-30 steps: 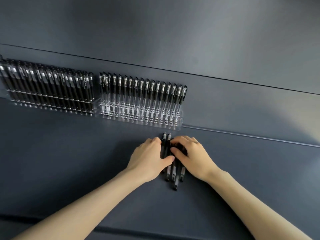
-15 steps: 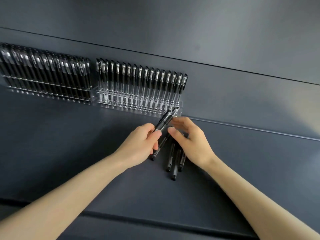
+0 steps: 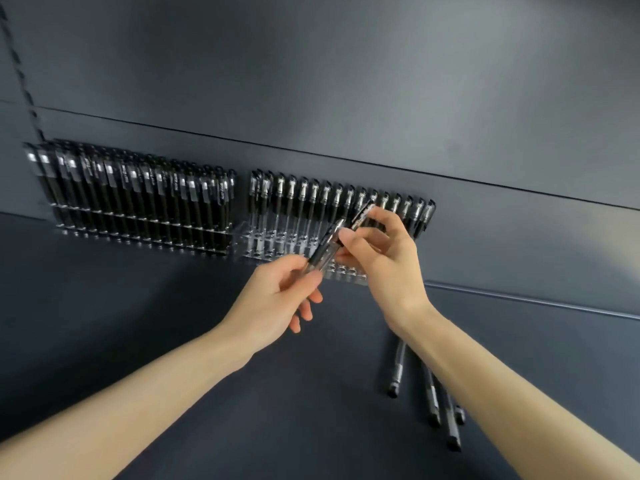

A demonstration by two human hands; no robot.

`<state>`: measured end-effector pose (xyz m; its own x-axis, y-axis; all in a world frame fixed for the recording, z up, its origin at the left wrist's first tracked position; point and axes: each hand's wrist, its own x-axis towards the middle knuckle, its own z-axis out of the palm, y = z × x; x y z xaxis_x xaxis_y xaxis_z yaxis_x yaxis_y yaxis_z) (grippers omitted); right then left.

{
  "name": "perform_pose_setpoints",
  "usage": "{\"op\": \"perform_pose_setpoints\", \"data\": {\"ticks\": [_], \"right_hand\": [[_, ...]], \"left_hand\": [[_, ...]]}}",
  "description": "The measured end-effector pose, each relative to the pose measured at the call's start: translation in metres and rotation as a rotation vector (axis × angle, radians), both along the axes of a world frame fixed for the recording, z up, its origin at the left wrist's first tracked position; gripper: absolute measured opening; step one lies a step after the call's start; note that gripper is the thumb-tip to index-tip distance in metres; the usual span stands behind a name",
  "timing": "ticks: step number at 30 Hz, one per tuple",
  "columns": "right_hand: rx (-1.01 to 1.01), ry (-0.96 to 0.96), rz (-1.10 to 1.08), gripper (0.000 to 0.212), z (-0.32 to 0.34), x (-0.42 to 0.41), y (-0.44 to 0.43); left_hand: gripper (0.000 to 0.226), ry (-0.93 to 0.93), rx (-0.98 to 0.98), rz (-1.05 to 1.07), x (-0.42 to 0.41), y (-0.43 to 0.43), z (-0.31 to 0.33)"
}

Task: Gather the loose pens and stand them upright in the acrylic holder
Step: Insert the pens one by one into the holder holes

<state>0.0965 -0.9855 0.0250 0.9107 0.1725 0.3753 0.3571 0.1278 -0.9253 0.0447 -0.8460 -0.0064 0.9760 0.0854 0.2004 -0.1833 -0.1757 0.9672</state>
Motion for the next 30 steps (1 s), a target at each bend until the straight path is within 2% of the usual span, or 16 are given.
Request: {"op": "perform_pose_setpoints", "data": {"ticks": [3, 7, 9, 12, 16, 25, 30], "right_hand": [[-0.022, -0.063, -0.071, 0.033, 0.004, 0.011, 0.029], [-0.034, -0.135, -0.211, 0.037, 0.010, 0.031, 0.055], [-0.041, -0.189, -0.300, 0.042, 0.012, 0.039, 0.064], [-0.087, -0.274, -0.396, 0.043, 0.013, 0.050, 0.075], [-0.126, -0.322, -0.447, 0.038, 0.016, 0.059, 0.092], [-0.265, -0.413, -0.486, 0.037, 0.007, 0.073, 0.113], [-0.464, -0.486, -0.474, 0.030, 0.002, 0.080, 0.112]], "left_hand": [[0.010, -0.017, 0.028, -0.021, 0.014, 0.029, 0.002], [0.031, -0.114, 0.173, 0.084, 0.038, 0.063, 0.002], [0.033, -0.168, 0.196, 0.130, 0.049, 0.078, 0.002], [0.035, -0.178, 0.166, 0.142, 0.061, 0.089, 0.002], [0.033, -0.174, 0.034, 0.157, 0.064, 0.095, -0.006], [0.027, -0.234, -0.010, 0.148, 0.062, 0.101, -0.009], [0.029, -0.238, -0.018, 0.147, 0.064, 0.099, -0.011]]}}
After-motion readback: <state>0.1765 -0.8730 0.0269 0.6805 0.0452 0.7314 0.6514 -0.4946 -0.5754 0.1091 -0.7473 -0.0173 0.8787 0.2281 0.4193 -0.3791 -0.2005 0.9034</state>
